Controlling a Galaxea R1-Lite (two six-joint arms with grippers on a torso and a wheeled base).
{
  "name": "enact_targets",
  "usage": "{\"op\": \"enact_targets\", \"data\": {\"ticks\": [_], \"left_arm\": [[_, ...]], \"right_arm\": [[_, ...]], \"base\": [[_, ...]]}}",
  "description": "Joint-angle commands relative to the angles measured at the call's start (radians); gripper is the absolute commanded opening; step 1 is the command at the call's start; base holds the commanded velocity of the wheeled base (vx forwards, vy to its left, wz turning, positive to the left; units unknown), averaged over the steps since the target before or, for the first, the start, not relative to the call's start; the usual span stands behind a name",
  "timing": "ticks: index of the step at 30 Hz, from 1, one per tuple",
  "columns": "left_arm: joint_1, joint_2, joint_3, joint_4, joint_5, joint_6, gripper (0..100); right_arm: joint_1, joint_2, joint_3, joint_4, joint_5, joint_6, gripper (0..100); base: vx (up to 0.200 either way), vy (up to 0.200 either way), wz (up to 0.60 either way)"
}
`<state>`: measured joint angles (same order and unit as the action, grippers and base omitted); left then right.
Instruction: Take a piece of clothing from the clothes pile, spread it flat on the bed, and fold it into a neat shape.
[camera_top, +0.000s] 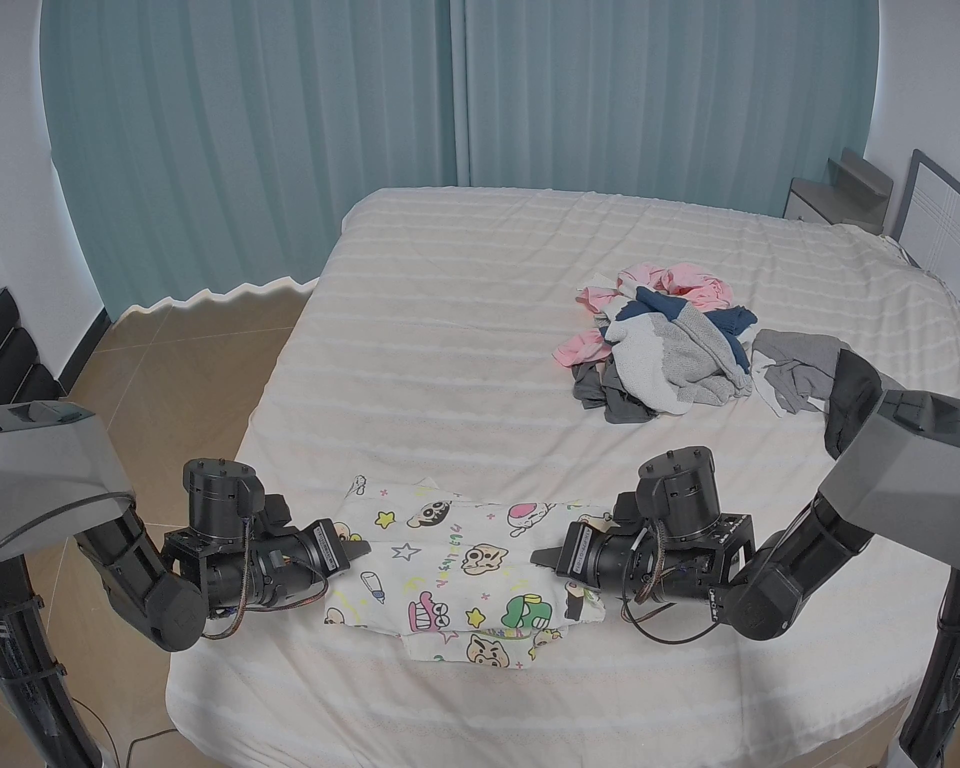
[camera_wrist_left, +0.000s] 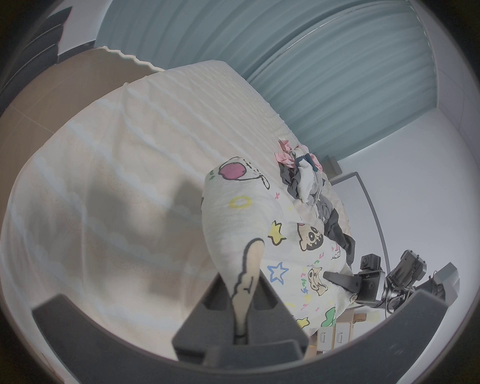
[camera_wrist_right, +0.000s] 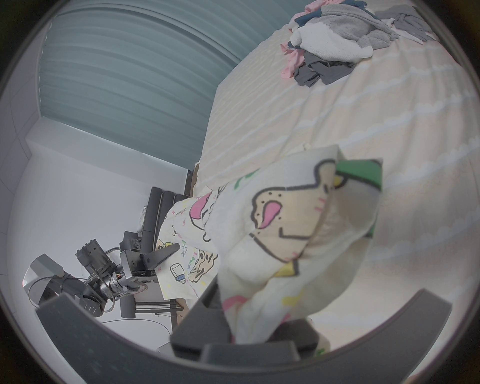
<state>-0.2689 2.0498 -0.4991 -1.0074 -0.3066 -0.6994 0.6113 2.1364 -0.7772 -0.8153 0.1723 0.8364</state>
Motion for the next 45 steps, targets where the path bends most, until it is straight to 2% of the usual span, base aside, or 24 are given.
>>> {"op": "enact_targets", "data": {"ticks": [1,18,23,31,45], "left_arm": [[-0.007,-0.013,0.004,0.001,0.006,-0.006,0],[-0.056,-0.033,0.036,-0.002,0.009,-0.006,0],[-0.067,-0.031,0.036,-0.002,0.038,-0.006,0],[-0.084,-0.031,0.039,-0.002,0.041,-0.006,0],[-0.105,-0.023,0.039,-0.002,0.041,-0.006,0]], "right_arm": [[-0.001,-0.021,0.018,0.001,-0.001,0.0,0],[-0.004,-0.061,0.058,0.001,-0.004,0.0,0],[-0.008,-0.061,0.061,0.001,-0.004,0.0,0],[-0.01,-0.061,0.061,0.001,-0.005,0.0,0],[-0.047,-0.072,0.072,0.001,-0.007,-0.002,0]], "base": [[0.0,0.0,0.0],[0.0,-0.176,0.0],[0.0,-0.2,0.0],[0.0,-0.2,0.0],[0.0,-0.2,0.0]]}}
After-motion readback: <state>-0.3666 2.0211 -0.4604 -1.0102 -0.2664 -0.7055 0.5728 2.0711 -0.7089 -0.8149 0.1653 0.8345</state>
